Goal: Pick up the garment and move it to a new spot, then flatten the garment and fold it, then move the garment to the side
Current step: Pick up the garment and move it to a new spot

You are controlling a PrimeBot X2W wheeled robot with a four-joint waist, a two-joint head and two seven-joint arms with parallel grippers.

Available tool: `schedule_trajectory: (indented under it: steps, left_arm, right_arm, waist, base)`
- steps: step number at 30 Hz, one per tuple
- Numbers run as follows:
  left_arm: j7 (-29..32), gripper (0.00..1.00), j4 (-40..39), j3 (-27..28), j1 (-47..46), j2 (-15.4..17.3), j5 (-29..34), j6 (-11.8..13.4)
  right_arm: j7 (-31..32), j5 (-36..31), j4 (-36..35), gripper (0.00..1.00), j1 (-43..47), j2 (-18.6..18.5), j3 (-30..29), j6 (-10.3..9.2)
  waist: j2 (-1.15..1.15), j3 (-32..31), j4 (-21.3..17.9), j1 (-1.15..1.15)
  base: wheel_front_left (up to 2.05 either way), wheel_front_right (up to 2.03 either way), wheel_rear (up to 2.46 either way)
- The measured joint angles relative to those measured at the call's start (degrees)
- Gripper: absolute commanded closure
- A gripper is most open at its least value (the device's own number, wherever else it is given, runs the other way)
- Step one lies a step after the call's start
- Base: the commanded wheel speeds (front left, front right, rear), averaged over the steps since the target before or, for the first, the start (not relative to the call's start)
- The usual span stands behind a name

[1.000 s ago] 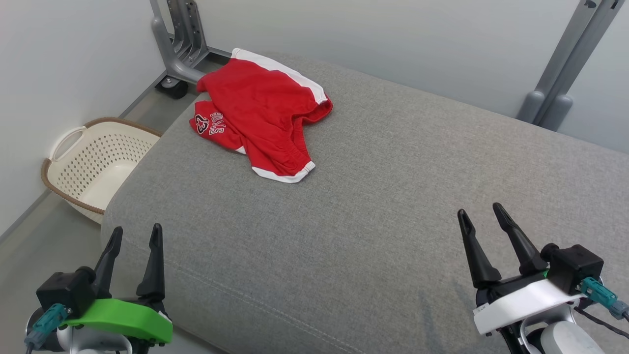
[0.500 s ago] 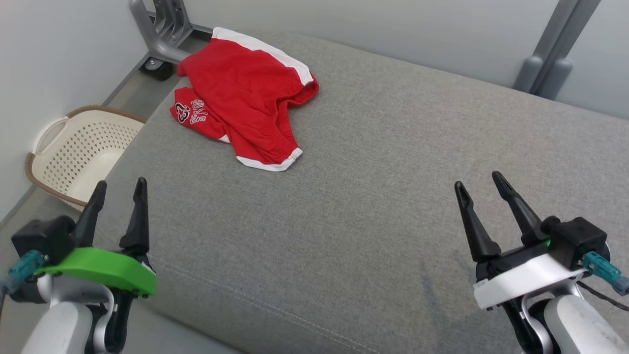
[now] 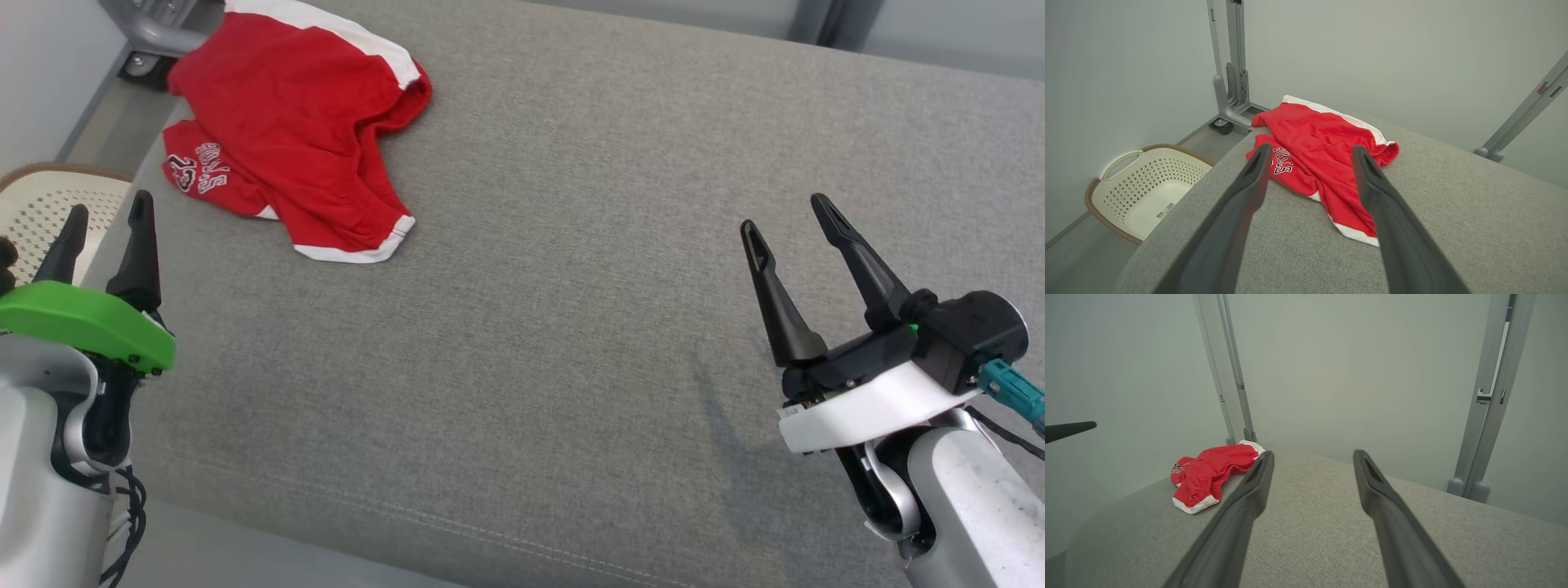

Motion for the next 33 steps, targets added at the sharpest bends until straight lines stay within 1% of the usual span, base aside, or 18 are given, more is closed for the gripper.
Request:
schedule_trajectory:
  steps: [6, 9, 13, 15, 22, 26, 33]
  left_arm:
    - [2.44, 0.0, 4.36, 0.16, -5.55, 1.31, -0.62, -1.18]
    - [3.42, 0.0, 6.26, 0.97, -8.59, 1.41, -1.94, -1.68]
    - [5.45, 0.0, 9.85, 1.81, -11.71, 0.8, -4.47, -1.69]
    - [6.43, 0.0, 11.99, 1.75, -12.44, 0.42, -5.1, -2.19]
    - [9.87, 0.0, 19.0, -1.34, -13.86, -0.56, -4.94, -4.17]
    - [13.15, 0.0, 22.15, -2.82, -14.02, -0.69, -5.03, -4.99]
    - [16.8, 0.0, 25.32, -4.38, -16.83, -0.23, -5.02, -6.72]
  right_arm:
    - [1.13, -1.65, -2.34, 0.0, -3.05, 0.05, 0.99, 0.0]
    - [1.34, -2.36, -3.41, 0.0, -4.83, 0.08, 1.02, 0.0]
    - [1.33, -2.55, -3.69, 0.0, -6.99, 0.14, 0.93, 0.0]
    - [1.32, -2.72, -3.65, 0.0, -7.78, 0.23, 0.93, 0.01]
    - [0.52, -2.78, -2.05, 0.0, -8.92, 0.47, 0.58, 0.0]
    - [0.46, -2.78, -1.66, 0.0, -8.98, 0.53, 0.44, 0.0]
    - [0.3, -2.78, -0.78, 0.0, -9.06, 0.88, 0.43, -0.01]
  waist:
    - [0.0, 4.31, -3.46, 0.0]
    - [0.0, 6.57, -5.12, 0.0]
    - [0.0, 9.5, -7.36, 0.0]
    - [0.0, 10.78, -8.51, 0.0]
    - [0.0, 13.71, -12.28, 0.0]
    - [0.0, 14.34, -13.47, 0.0]
    - [0.0, 14.32, -13.67, 0.0]
  base:
    - [0.0, 0.0, 0.0]
    - [0.0, 0.0, 0.0]
    - [0.0, 0.0, 0.0]
    - [0.0, 0.0, 0.0]
    - [0.0, 0.0, 0.0]
    - [0.0, 0.0, 0.0]
    - [0.0, 0.0, 0.0]
